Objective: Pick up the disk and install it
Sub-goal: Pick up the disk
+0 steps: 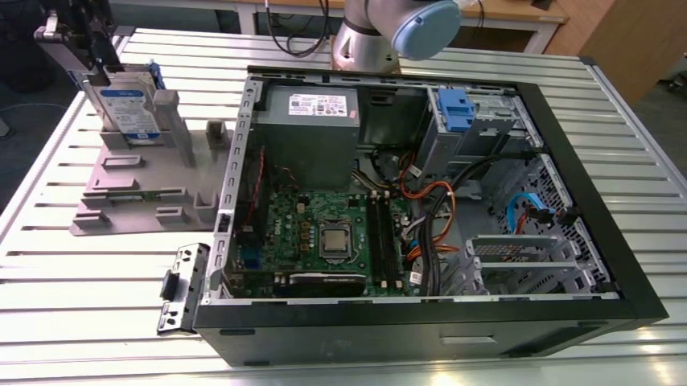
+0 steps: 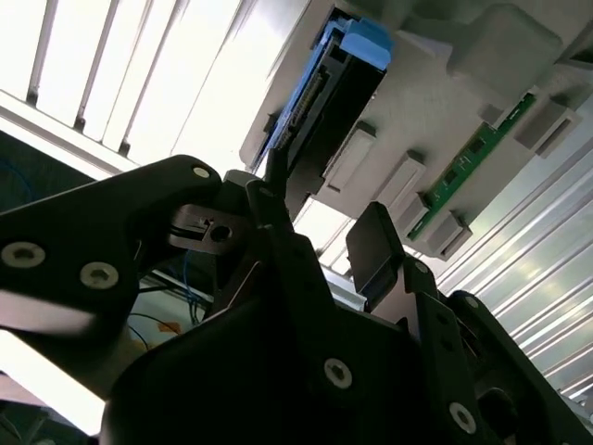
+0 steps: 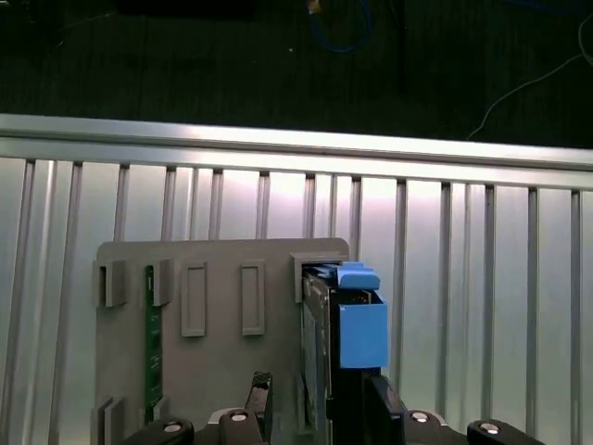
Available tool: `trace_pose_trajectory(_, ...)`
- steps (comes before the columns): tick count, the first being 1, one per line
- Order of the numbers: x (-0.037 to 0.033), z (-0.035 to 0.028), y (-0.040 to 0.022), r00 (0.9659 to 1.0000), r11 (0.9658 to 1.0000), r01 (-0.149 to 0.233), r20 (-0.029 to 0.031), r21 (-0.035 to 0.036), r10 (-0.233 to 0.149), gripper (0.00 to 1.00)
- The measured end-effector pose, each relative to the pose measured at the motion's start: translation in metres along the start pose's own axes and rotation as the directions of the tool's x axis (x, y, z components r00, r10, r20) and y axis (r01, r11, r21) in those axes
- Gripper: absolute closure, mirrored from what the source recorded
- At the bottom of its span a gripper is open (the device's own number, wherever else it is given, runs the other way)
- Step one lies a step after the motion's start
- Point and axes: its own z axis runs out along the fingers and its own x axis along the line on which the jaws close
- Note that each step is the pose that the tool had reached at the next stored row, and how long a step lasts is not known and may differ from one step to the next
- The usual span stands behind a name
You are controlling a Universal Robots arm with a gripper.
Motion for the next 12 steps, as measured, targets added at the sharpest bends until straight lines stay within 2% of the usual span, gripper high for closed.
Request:
trace_pose_trajectory(2, -0.0025, 0.0003, -0.0001, 1.0000, 1.0000, 0.001, 0.0059, 0.0001, -0.001, 0.47)
trace_pose_trajectory(5, -0.0078, 0.0010, -0.0003, 0.9999, 1.0000, 0.001, 0.0100, 0.0004, -0.001, 0.47)
trace_pose_trajectory(8, -0.0081, 0.0023, 0.0009, 0.9999, 1.0000, 0.002, 0.0160, 0.0005, -0.002, 0.47)
trace_pose_trajectory(12, -0.0082, 0.0049, 0.0063, 0.9998, 1.0000, 0.002, 0.0217, 0.0008, -0.002, 0.47)
